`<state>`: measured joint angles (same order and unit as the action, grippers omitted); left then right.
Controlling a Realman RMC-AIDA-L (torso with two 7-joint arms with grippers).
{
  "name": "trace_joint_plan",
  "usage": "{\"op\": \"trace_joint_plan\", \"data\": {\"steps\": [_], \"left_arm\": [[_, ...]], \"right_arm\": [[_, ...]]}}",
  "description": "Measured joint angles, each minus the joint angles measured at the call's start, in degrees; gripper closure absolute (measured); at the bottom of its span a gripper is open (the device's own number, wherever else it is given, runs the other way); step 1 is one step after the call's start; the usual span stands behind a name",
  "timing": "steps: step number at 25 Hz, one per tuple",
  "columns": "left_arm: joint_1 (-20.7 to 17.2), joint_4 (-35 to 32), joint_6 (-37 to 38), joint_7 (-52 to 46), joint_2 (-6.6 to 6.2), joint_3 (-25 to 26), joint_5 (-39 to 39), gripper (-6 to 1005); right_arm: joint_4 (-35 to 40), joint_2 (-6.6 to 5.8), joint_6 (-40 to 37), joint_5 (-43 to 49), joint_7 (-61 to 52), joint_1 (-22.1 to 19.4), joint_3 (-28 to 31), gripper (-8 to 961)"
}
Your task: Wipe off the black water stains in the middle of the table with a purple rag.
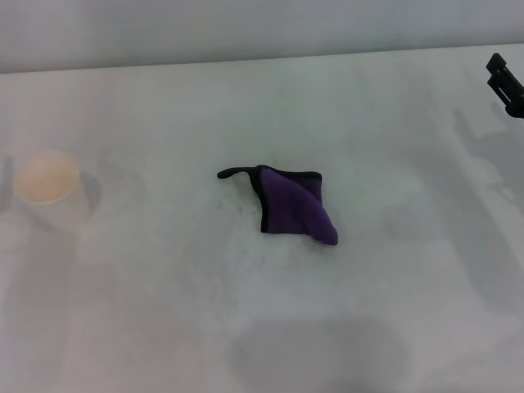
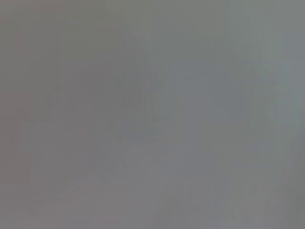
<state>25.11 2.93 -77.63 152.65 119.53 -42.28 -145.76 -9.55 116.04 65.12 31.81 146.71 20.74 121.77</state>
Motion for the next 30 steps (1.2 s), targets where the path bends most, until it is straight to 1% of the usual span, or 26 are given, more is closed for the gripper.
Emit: {"op": "trace_joint_plan", "data": {"steps": [5, 14, 21, 25, 30], "left_arm": [[1.0, 0.1, 1.7, 0.0, 0.0, 0.0, 0.0, 106], [1.8, 0.0, 1.9, -0.1, 0.07, 0.0, -0.1, 107], [2.5, 0.1, 1.9, -0.1, 0.09, 0.0, -2.6, 106], [2.6, -0.2, 1.9, -0.1, 0.09, 0.0, -2.9, 106], [2.4, -0.2, 2.3, -0.1, -0.05, 0.0, -3.0, 107]], "right_arm": [[0.0, -0.09, 0.0, 0.0, 0.0, 0.0, 0.0, 226], [-0.5, -0.3, -0.1, -0.6, 0.0, 0.2, 0.2, 225], [-0.7, -0.47, -2.9, -3.6, 0.4, 1.6, 0.1, 225], [-0.8, -0.72, -4.3, -5.8, 0.5, 2.0, 0.1, 225], [-0.8, -0.73, -5.4, -8.7, 0.5, 2.2, 0.2, 226]]}}
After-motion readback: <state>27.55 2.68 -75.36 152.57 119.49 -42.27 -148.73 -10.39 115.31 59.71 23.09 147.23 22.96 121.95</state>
